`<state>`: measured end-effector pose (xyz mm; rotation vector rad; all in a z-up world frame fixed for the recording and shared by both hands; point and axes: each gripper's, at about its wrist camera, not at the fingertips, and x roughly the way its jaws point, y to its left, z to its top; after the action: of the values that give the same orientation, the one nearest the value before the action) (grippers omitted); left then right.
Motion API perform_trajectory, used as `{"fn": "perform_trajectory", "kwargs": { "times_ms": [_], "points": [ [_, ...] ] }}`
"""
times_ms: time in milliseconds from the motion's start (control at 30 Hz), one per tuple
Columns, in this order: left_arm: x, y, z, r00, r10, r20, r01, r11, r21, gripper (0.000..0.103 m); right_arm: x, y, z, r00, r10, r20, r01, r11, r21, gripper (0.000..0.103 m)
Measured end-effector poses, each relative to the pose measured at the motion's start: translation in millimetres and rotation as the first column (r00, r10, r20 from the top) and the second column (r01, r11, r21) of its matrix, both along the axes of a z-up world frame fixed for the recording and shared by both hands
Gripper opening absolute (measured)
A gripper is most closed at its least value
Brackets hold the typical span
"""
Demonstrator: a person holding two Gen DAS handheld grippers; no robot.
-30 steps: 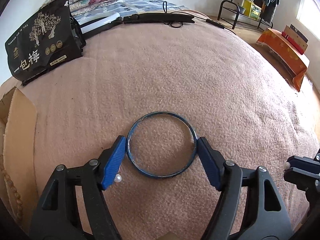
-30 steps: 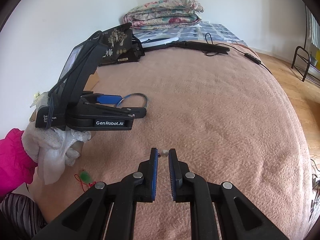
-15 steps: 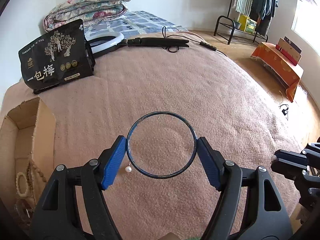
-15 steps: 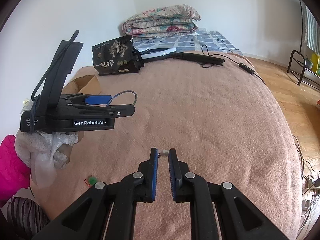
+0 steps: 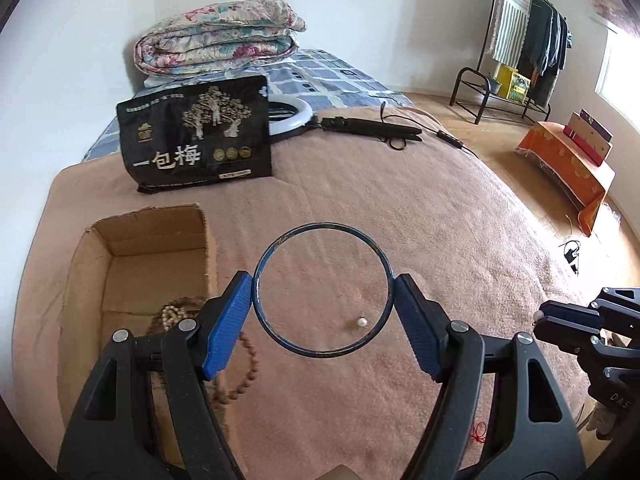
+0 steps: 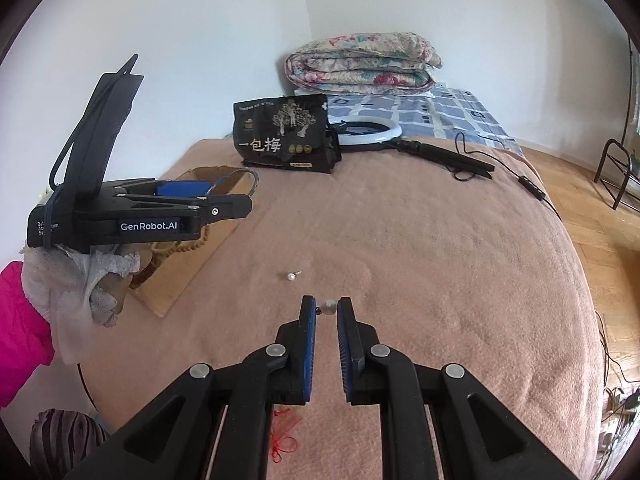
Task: Organize jewelry
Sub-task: 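Carry the bangle and pearl over the cardboard box with both tools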
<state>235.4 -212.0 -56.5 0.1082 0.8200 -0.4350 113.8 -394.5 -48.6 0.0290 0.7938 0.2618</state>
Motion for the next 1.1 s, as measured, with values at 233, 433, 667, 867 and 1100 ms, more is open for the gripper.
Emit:
{"fn": "perform_trajectory", "kwargs": {
  "times_ms": [233, 433, 667, 867, 1100],
  "points": [
    [11, 60, 8, 0.997, 0.076, 0.012, -0.076, 0.997, -0.002, 0.074, 16, 52, 15, 0.996, 0.088, 0.021, -0.088, 0.996, -0.003, 0.009],
    [20, 107, 9, 0.991, 0.133, 0.013, -0.133, 0.991, -0.002, 0.074, 27, 103, 21, 0.985, 0.171, 0.028, -0.171, 0.985, -0.002, 0.009],
    [36, 152, 5, 0.984, 0.181, -0.005, -0.181, 0.984, -0.006, 0.074, 42, 161, 23, 0.966, 0.258, 0.017, -0.258, 0.966, 0.011, 0.009],
    [52, 172, 0, 0.979, 0.204, -0.022, -0.204, 0.979, -0.003, 0.074, 53, 196, 16, 0.956, 0.293, -0.025, -0.291, 0.955, 0.047, 0.009],
    [64, 180, -6, 0.974, 0.225, -0.037, -0.225, 0.974, -0.006, 0.075, 65, 216, -6, 0.955, 0.279, -0.099, -0.272, 0.959, 0.073, 0.029]
  ]
}}
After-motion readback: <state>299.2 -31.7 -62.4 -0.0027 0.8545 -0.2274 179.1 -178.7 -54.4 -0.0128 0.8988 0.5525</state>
